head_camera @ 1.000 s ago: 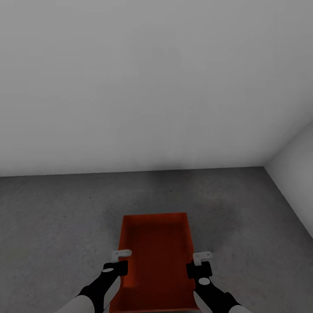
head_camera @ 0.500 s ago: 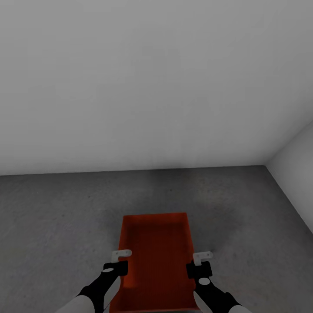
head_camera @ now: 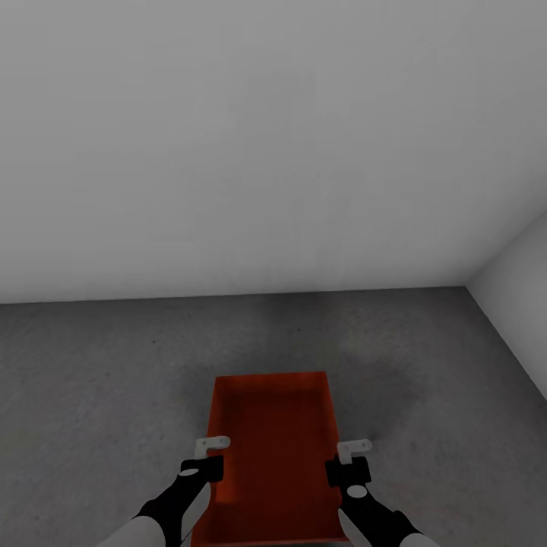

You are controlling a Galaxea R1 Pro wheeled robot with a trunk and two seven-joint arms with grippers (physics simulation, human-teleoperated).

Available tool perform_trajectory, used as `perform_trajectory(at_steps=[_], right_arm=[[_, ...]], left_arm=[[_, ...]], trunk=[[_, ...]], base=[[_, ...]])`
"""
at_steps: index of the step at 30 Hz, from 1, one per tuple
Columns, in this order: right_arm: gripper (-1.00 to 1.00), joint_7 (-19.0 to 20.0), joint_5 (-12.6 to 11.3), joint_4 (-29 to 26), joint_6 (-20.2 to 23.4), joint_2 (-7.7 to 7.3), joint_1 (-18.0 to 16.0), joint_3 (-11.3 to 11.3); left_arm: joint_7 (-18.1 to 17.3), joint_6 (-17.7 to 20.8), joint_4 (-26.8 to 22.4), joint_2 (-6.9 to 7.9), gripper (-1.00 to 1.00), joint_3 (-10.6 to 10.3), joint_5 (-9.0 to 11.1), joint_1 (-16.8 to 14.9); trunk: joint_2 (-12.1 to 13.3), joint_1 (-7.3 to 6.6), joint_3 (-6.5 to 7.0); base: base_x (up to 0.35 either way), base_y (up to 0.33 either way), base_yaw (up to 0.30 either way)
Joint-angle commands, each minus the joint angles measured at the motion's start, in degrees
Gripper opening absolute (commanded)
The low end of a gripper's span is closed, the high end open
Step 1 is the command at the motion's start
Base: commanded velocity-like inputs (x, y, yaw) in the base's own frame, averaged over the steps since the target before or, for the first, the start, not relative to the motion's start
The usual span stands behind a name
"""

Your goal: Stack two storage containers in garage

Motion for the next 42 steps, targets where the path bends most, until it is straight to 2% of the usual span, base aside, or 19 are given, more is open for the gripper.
perform_trajectory(at_steps=[1, 4, 28, 29, 42], right_arm=[[-1.00, -0.71, -1.00, 0.26, -0.46, -1.23, -0.04, -1.08], [-1.00, -0.71, -1.00, 0.26, -0.46, -1.23, -0.04, -1.08], [-1.00, -0.71, -0.91, 0.26, 0.14, -1.27, -0.04, -1.04], [1.00, -0.71, -0.91, 0.26, 0.14, -1.26, -0.04, -1.02], [1.00, -2.10, -1.00, 0.26, 0.16, -1.26, -0.04, -1.07]], left_arm=[[0.91, 0.41, -0.37, 0.10, -1.00, 2.69, -0.31, -0.05], [0.91, 0.41, -0.37, 0.10, -1.00, 2.69, -0.31, -0.05], [1.00, 0.41, -0.46, 0.18, -1.00, 2.78, 0.73, -0.05], [1.00, 0.39, -0.44, 0.18, 1.00, 2.78, 0.73, -0.03], [1.01, 0.49, -0.44, 0.18, 1.00, 3.13, 0.82, -0.04]], trunk=[[-0.43, 0.22, -0.21], [-1.64, 0.88, -0.75], [-1.64, 0.88, -0.75], [-1.64, 0.88, -0.75], [-1.64, 0.88, -0.75]], base=[[0.000, 0.000, 0.000], [0.000, 0.000, 0.000], [0.000, 0.000, 0.000], [0.000, 0.000, 0.000], [0.000, 0.000, 0.000]])
